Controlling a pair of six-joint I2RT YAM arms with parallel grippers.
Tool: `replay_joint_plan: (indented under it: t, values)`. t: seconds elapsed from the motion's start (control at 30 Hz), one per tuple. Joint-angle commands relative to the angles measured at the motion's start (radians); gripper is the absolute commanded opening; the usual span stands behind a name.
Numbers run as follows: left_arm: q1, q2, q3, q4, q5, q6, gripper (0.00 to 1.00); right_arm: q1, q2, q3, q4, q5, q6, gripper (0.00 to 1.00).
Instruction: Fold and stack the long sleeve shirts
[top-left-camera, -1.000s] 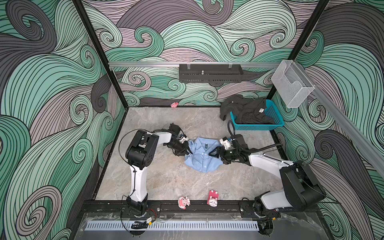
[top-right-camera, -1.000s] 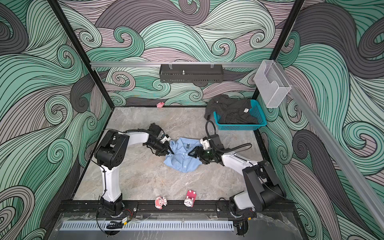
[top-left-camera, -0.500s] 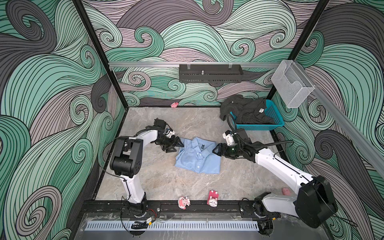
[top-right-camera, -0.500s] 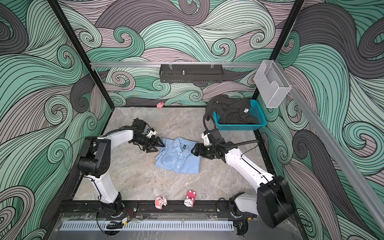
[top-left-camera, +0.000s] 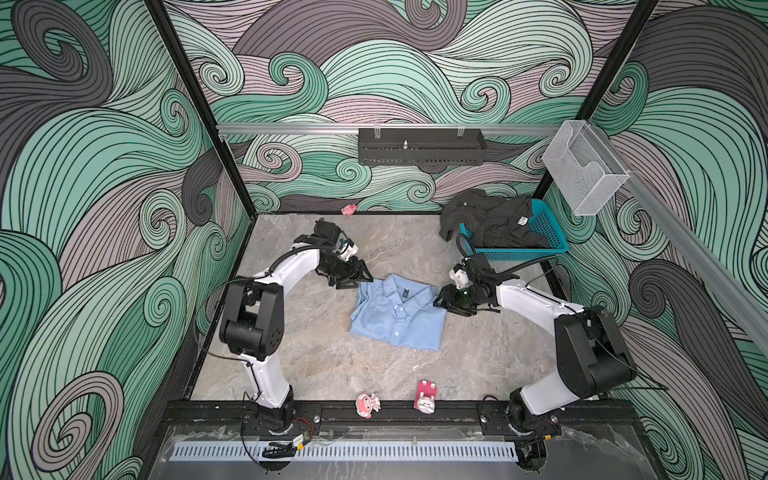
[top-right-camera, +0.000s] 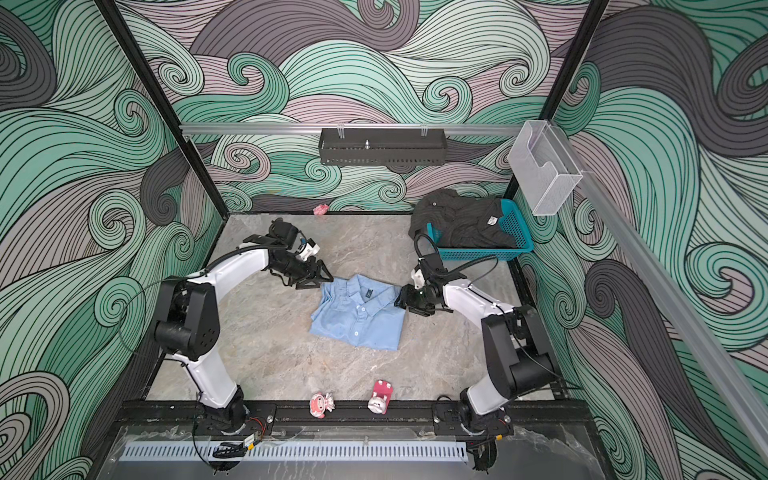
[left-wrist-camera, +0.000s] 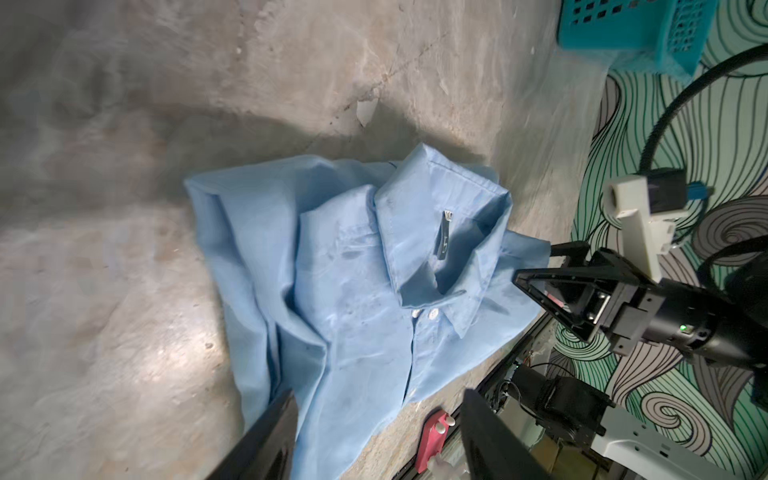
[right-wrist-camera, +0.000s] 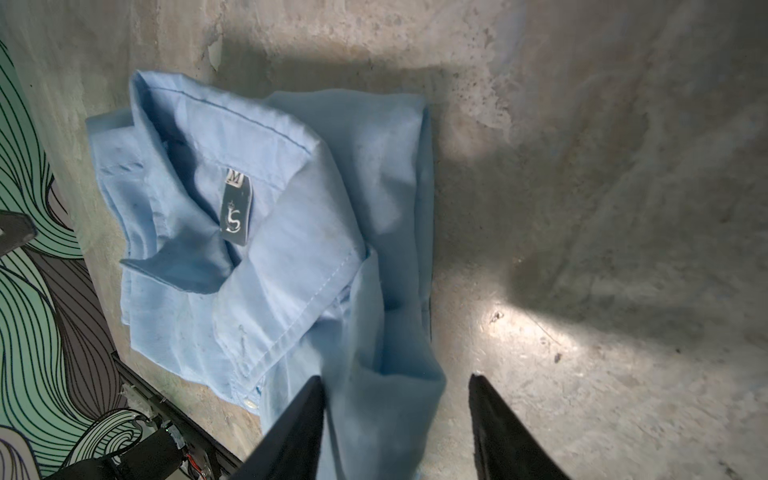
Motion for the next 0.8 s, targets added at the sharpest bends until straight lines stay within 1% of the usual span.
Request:
replay_joint_plan:
  t: [0.0, 0.17, 0.3, 0.53, 0.6, 0.67, 0.73, 0.77]
  values:
    - [-0.027, 0.076, 0.08, -0.061, -0.044, 0.027, 0.62, -0.013, 0.017, 0.038, 0.03, -0.027, -0.025, 0.46]
    - [-0.055, 0.18, 0.233, -0.144, -0.124, 0.058, 0.58, -0.014, 0.042, 0.052, 0.032, -0.043, -0.043, 0.28]
    - [-0.055, 0.271, 0.322, -0.24, -0.194, 0.083, 0.56, -0.016, 0.049, 0.051, 0.039, -0.054, -0.045, 0.21]
    - [-0.054, 0.352, 0.353, -0.273, -0.171, 0.101, 0.46, -0.015, 0.064, 0.056, 0.046, -0.066, -0.049, 0.14]
    - [-0.054, 0.361, 0.36, -0.268, -0.15, 0.108, 0.38, -0.015, 0.068, 0.06, 0.046, -0.068, -0.049, 0.12]
    - [-0.055, 0.356, 0.368, -0.266, -0.141, 0.113, 0.24, -0.016, 0.067, 0.068, 0.041, -0.068, -0.053, 0.09]
    - [-0.052, 0.334, 0.368, -0.256, -0.135, 0.118, 0.12, -0.015, 0.063, 0.078, 0.036, -0.07, -0.058, 0.06]
    - [-0.053, 0.316, 0.365, -0.251, -0.136, 0.12, 0.03, -0.015, 0.059, 0.083, 0.033, -0.07, -0.061, 0.05]
